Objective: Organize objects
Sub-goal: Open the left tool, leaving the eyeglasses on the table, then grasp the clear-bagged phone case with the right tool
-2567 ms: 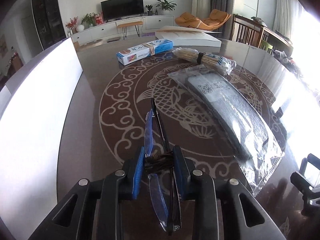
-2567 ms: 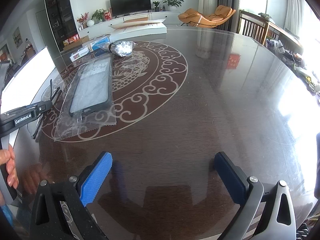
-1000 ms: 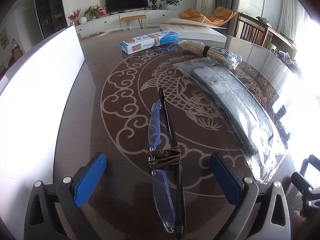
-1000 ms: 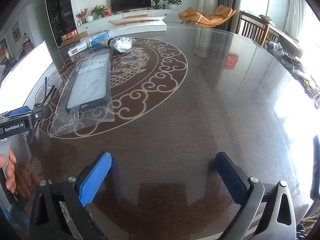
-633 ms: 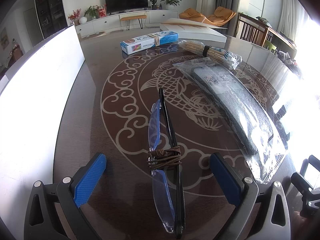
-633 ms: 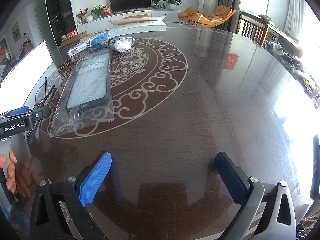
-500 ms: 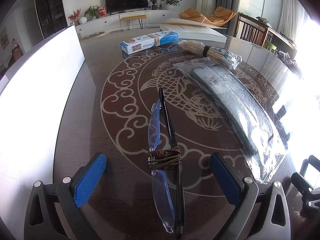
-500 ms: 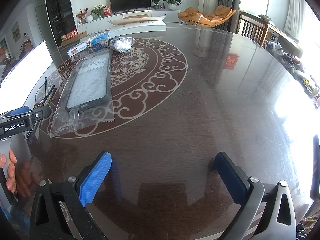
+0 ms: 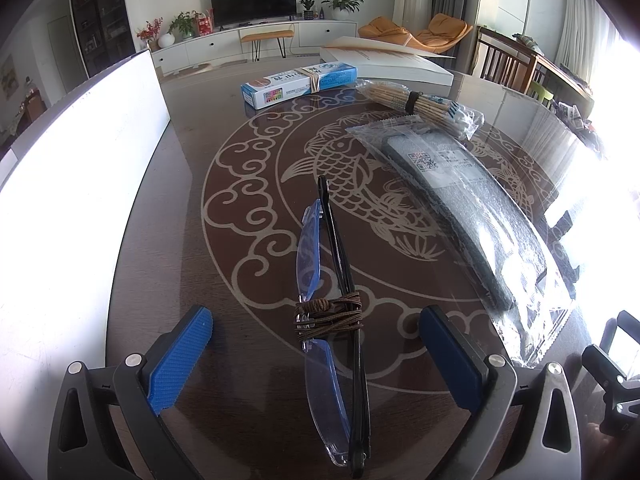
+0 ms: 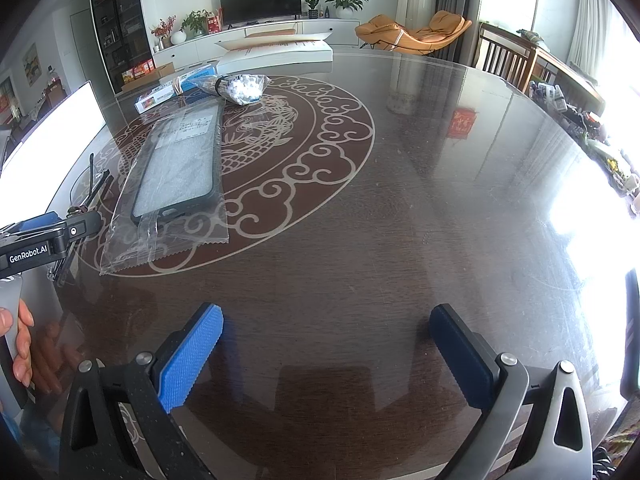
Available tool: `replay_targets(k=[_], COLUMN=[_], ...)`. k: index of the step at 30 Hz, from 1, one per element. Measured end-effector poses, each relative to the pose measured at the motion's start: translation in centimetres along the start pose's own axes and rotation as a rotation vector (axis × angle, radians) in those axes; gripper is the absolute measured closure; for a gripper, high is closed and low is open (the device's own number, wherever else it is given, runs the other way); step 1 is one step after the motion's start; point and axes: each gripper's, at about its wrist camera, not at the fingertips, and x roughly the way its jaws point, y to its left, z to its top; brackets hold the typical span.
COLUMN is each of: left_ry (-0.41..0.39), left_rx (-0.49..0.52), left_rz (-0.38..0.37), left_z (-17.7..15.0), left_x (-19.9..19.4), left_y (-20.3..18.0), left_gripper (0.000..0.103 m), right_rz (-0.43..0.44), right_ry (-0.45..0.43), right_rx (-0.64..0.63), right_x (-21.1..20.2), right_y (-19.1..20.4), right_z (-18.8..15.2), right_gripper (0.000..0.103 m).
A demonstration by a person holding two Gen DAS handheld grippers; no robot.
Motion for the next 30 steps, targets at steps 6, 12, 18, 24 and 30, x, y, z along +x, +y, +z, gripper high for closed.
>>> replay_targets(k=[6,12,18,24,30], left_ry=[0.0,0.0,0.0,-0.001,-0.001], left_rx=[0.0,0.0,0.0,0.0,0.0], left_rz=[0.0,0.0,0.0,0.0,0.0], left_z=[0.0,0.0,0.0,0.0,0.0], left_x=[0.0,0.1,0.0,0.0,0.0], left_y=[0.0,0.0,0.0,0.0,0.0], left_gripper=[0.0,0.0,0.0,0.0,0.0], right_rz=[0.0,0.001,0.061,0.19,0.193], right_ry=[0.0,0.002,-0.043,0.111,0.318], right_rx=[0.0,-0.002,0.045,-0.125,-0.224], right_x=[0.0,0.1,-1.5,2.9,9.2], right_y=[0.0,0.1,0.6,8.9,14.9], right_z=[0.0,0.0,3.3,11.8,14.7], right_gripper=[0.0,0.0,0.001,0.001,0.0])
